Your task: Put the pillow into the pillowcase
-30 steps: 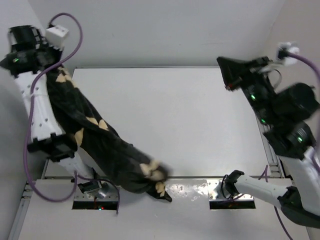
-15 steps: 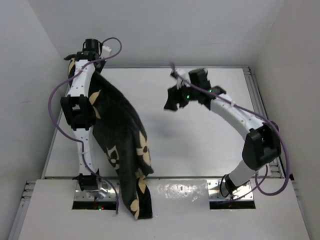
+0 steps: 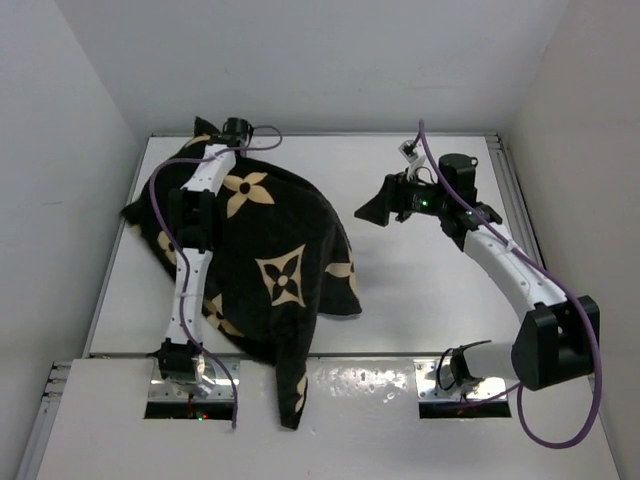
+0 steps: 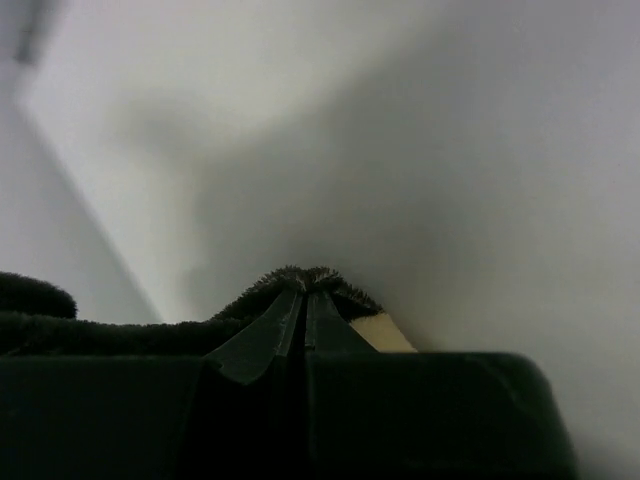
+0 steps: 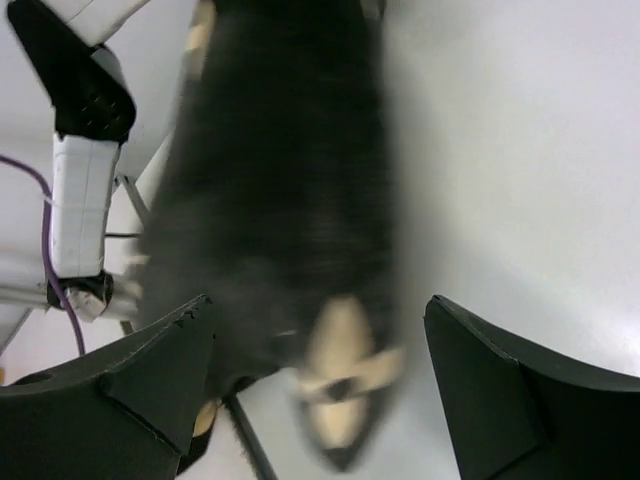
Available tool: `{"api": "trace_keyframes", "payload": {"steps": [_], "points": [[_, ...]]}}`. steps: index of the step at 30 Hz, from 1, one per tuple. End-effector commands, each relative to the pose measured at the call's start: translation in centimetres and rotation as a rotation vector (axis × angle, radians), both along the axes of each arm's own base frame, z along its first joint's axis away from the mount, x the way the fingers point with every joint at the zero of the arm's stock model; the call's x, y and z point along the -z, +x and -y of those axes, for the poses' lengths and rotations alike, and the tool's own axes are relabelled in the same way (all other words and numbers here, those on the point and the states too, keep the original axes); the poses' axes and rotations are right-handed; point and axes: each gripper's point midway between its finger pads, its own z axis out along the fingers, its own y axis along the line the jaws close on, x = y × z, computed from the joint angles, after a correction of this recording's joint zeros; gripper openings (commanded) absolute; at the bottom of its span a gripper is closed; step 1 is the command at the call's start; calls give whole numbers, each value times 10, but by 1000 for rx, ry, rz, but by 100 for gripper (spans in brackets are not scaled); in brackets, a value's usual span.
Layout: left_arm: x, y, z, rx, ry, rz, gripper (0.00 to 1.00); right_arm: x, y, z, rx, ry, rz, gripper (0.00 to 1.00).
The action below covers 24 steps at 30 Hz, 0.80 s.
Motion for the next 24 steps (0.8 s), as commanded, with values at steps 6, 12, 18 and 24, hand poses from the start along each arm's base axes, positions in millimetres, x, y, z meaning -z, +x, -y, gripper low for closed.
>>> {"api": "trace_keyframes", "payload": {"steps": [6, 12, 18, 24], "points": [[52, -54, -34, -177, -239, -137, 29, 89, -53, -1, -50, -206, -148, 89], [-46, -27, -14, -138, -397, 99, 100, 140, -23, 28, 241, -401, -228, 88], [-120, -35, -35, -161, -509, 273, 100, 204, -29, 33, 307, -611, -350, 83], [-139, -49, -46, -152, -532, 286, 100, 222, -7, 21, 424, -506, -353, 54]]}}
